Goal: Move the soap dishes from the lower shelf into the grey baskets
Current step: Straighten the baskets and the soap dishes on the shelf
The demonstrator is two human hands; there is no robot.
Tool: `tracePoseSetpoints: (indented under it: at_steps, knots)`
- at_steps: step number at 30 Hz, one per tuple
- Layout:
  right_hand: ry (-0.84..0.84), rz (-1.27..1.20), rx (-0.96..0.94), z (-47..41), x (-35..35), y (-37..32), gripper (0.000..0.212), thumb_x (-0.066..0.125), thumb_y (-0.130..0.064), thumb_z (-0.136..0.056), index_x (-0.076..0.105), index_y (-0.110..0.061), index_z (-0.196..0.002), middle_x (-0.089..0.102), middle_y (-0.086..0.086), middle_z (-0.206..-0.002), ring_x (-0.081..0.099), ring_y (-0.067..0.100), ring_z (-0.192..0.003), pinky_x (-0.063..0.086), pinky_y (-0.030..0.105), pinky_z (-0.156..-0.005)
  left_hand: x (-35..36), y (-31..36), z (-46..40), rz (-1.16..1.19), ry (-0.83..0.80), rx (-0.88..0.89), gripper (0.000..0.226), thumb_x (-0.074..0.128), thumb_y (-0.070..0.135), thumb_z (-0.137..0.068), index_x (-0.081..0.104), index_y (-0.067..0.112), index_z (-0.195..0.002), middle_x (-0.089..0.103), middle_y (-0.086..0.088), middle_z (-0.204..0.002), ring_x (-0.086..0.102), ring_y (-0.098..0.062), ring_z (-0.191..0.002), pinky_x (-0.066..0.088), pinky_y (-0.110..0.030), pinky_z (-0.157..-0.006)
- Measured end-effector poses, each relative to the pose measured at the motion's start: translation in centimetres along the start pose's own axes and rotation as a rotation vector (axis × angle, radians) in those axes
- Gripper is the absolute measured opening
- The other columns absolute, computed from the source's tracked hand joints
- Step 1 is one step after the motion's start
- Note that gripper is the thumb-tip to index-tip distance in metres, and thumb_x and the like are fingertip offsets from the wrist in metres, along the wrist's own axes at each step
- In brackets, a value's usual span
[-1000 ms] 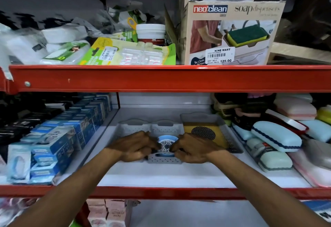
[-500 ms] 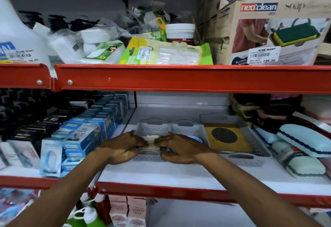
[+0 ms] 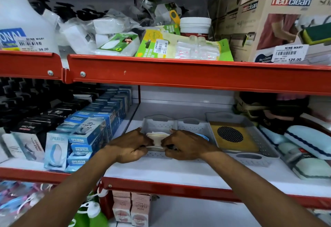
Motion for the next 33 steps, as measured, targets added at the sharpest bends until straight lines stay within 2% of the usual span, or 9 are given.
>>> tracePoseSetpoints:
  at_steps: [3,5,7,9,12,15,18,25,33]
  knots:
    - [-0.012,-0.007,0.027,0.8,-0.4,-0.3,0.033,0.043,-0.052,-0.089,0.063,-0.026,-0.092,0.069,-0.003,-0.087,0.061,0.015,-0.079,0.050,0.046,-0.100,0.2,-0.1,0.1,-0.029,0.004,0.010,0.057,0.029,0.042,-0.081,0.066,0.022,-0.120,0.068,-0.005,-0.125,0.053,-0.024,-0.119,0.046,-0.049,-0.105]
    - [0.052,-0.018,0.047,2.2,-1.4,-0.9,0.045,0.045,-0.053,-0.093,0.060,-0.025,-0.124,0.065,0.000,-0.125,0.056,0.018,-0.115,0.046,0.043,-0.106,0.0,0.5,0.5,-0.013,0.046,0.029,0.070,0.025,0.045,-0.079,0.059,0.020,-0.134,0.061,-0.005,-0.143,0.048,-0.023,-0.135,0.021,-0.042,-0.127]
    - [0.158,-0.017,0.077,4.2,-2.5,-1.4,0.057,0.043,-0.053,-0.098,0.047,-0.021,-0.145,0.046,0.001,-0.152,0.037,0.016,-0.142,0.022,0.031,-0.123,-0.7,1.5,1.3,-0.012,0.122,0.000,0.075,0.026,0.048,-0.081,0.047,0.021,-0.148,0.045,-0.001,-0.158,0.033,-0.017,-0.149,0.003,-0.026,-0.125]
    - [0.249,0.016,0.144,6.3,-3.3,-2.0,0.061,0.040,-0.054,-0.099,0.038,-0.022,-0.151,0.033,-0.005,-0.160,0.023,0.010,-0.150,0.002,0.021,-0.120,-0.8,2.3,2.0,-0.064,0.214,-0.014,0.072,0.029,0.048,-0.085,0.040,0.023,-0.152,0.038,0.003,-0.162,0.028,-0.013,-0.151,0.002,-0.021,-0.121]
    - [0.348,0.028,0.251,8.6,-3.0,-2.5,0.056,0.050,-0.045,-0.098,0.041,-0.024,-0.149,0.038,-0.009,-0.157,0.028,0.011,-0.149,0.007,0.024,-0.115,0.0,3.5,2.8,-0.084,0.317,-0.035,0.067,0.037,0.046,-0.088,0.041,0.024,-0.151,0.042,0.003,-0.160,0.035,-0.014,-0.149,0.013,-0.030,-0.125]
    - [0.396,0.062,0.386,9.6,-2.4,-2.1,0.049,0.053,-0.034,-0.096,0.048,-0.022,-0.144,0.054,-0.002,-0.147,0.047,0.019,-0.138,0.036,0.031,-0.112,0.5,4.6,2.8,-0.069,0.399,-0.044,0.054,0.053,0.030,-0.089,0.053,0.022,-0.143,0.056,-0.001,-0.149,0.051,-0.022,-0.139,0.039,-0.036,-0.117]
    - [0.320,0.085,0.494,10.0,-1.8,-1.1,0.037,0.052,-0.027,-0.095,0.055,-0.023,-0.132,0.067,0.002,-0.125,0.064,0.023,-0.112,0.056,0.034,-0.090,0.2,5.7,2.4,-0.079,0.435,-0.090,0.046,0.057,0.013,-0.091,0.060,0.023,-0.136,0.067,-0.006,-0.136,0.065,-0.029,-0.120,0.056,-0.040,-0.100]
    - [0.197,0.126,0.580,9.8,-1.6,-0.2,0.032,0.052,-0.003,-0.091,0.061,-0.017,-0.118,0.071,0.007,-0.103,0.069,0.027,-0.088,0.056,0.034,-0.076,0.7,5.7,1.7,-0.094,0.403,-0.222,0.061,0.050,-0.005,-0.088,0.057,0.031,-0.136,0.069,-0.008,-0.130,0.069,-0.031,-0.106,0.059,-0.043,-0.090]
    - [0.102,0.078,0.576,11.0,-0.7,-1.3,0.045,0.058,-0.003,-0.088,0.057,-0.022,-0.129,0.068,0.004,-0.121,0.066,0.026,-0.103,0.056,0.035,-0.089,1.2,6.3,3.7,-0.101,0.426,-0.242,0.061,0.052,-0.007,-0.084,0.062,0.032,-0.130,0.069,0.001,-0.130,0.065,-0.023,-0.114,0.057,-0.037,-0.090]
Point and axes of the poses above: each hand's wrist, its own z-axis away from the middle knuckle, its own x-axis out of the palm, y = z × x, the point moved 8 cm from there along -z, towards the middle knuckle
